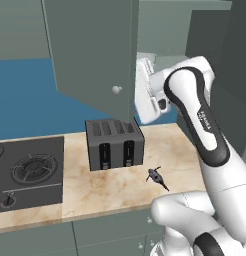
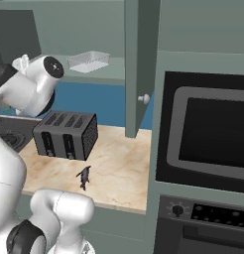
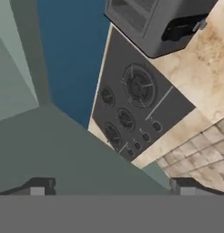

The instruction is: Retrieve the tupperware from the cabinet, then place the raw meat into the tupperware to avoid contamination.

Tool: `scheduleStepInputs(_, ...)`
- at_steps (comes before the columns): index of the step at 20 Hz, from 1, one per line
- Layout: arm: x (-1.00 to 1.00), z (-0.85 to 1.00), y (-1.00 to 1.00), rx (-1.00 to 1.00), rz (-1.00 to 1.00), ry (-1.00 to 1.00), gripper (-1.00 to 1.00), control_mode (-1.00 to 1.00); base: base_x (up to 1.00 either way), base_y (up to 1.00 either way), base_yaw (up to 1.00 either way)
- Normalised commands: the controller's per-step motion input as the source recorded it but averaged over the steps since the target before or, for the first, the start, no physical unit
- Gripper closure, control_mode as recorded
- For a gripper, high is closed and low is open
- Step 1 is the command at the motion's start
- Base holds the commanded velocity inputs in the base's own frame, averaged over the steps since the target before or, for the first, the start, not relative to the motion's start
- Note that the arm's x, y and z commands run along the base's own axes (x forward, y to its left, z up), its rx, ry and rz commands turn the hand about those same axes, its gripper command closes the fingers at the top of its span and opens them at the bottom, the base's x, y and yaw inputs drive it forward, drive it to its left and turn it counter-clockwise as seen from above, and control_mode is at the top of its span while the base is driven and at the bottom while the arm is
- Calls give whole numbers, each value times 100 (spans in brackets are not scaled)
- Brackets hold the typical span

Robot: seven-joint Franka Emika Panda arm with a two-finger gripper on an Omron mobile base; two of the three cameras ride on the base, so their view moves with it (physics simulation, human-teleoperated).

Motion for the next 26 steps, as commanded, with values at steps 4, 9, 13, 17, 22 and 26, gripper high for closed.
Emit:
scheduleStepInputs(4, 0, 16, 55, 14, 29, 28, -100, -100, 0, 0, 0)
scheduleStepInputs(9, 0, 11, 52, 16, 29, 27, -100, -100, 0, 0, 0)
scheduleStepInputs(13, 0, -3, 67, 12, 25, 23, -100, -100, 0, 0, 0)
scheduleStepInputs(17, 0, -23, 82, 0, 8, 8, -100, -100, 0, 0, 0)
scheduleStepInputs(22, 0, -10, 32, 0, -6, -4, -100, -100, 0, 0, 0)
scheduleStepInputs(26, -4, -1, -7, -1, 0, -1, -100, -100, 0, 0, 0)
